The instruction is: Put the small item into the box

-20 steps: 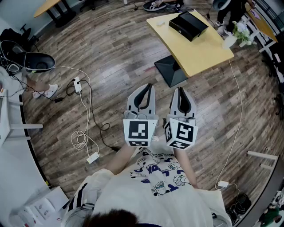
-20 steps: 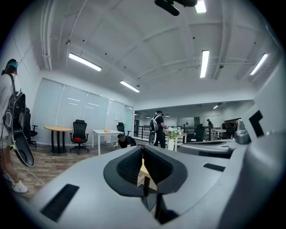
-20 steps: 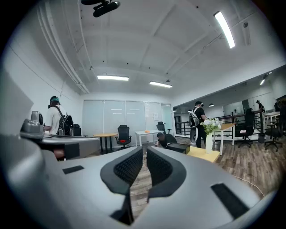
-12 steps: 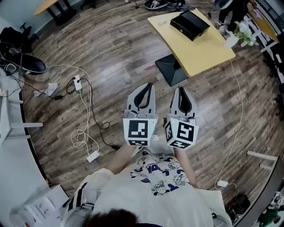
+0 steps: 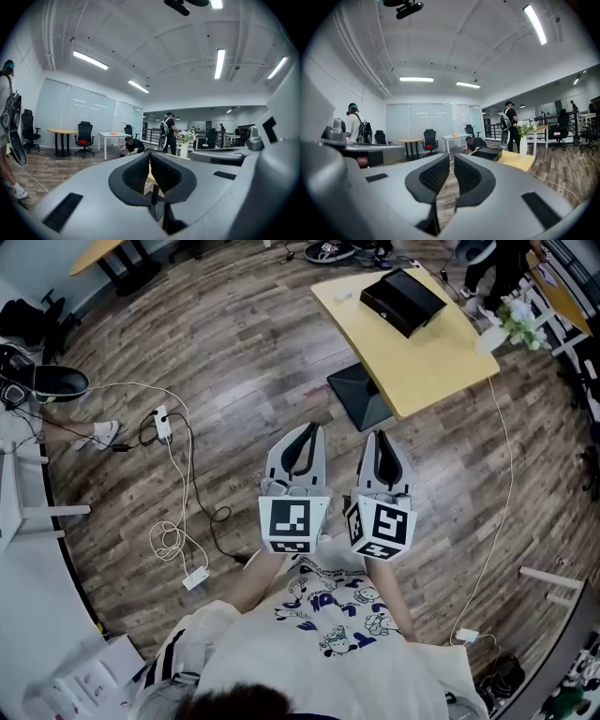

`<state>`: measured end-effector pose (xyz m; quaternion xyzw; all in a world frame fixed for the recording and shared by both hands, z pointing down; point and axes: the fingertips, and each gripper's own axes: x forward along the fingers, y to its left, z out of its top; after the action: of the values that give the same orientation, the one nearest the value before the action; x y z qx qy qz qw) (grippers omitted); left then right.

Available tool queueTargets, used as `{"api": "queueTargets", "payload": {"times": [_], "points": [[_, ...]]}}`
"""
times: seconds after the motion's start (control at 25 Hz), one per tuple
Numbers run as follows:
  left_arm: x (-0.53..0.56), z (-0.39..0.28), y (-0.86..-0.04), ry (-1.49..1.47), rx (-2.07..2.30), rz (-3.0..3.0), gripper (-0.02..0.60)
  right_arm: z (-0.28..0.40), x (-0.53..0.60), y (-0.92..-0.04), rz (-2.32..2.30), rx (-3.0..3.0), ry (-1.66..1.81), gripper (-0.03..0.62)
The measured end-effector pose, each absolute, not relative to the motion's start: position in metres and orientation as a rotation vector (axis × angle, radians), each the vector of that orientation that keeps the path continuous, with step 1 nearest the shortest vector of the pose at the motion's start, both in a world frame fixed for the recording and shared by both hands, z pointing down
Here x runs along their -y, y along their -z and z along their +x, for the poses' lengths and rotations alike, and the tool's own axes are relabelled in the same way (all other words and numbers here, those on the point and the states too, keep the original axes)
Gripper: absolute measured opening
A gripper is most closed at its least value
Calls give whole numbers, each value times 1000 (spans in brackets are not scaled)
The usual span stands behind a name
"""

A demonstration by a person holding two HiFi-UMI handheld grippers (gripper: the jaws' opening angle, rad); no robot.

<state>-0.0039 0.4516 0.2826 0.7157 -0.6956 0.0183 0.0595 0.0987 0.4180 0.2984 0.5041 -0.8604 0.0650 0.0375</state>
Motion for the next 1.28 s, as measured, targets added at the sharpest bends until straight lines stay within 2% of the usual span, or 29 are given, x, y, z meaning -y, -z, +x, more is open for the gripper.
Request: {"api": "queueTargets", "payload": {"times": [0.76, 1.28], "points": [[-310, -50, -268, -50, 2050, 2233, 21, 57, -280, -285, 1633, 2624, -223, 48], [-259, -82, -279, -67, 2040, 2208, 21, 35, -231, -290, 1647, 2596, -242, 48]]}}
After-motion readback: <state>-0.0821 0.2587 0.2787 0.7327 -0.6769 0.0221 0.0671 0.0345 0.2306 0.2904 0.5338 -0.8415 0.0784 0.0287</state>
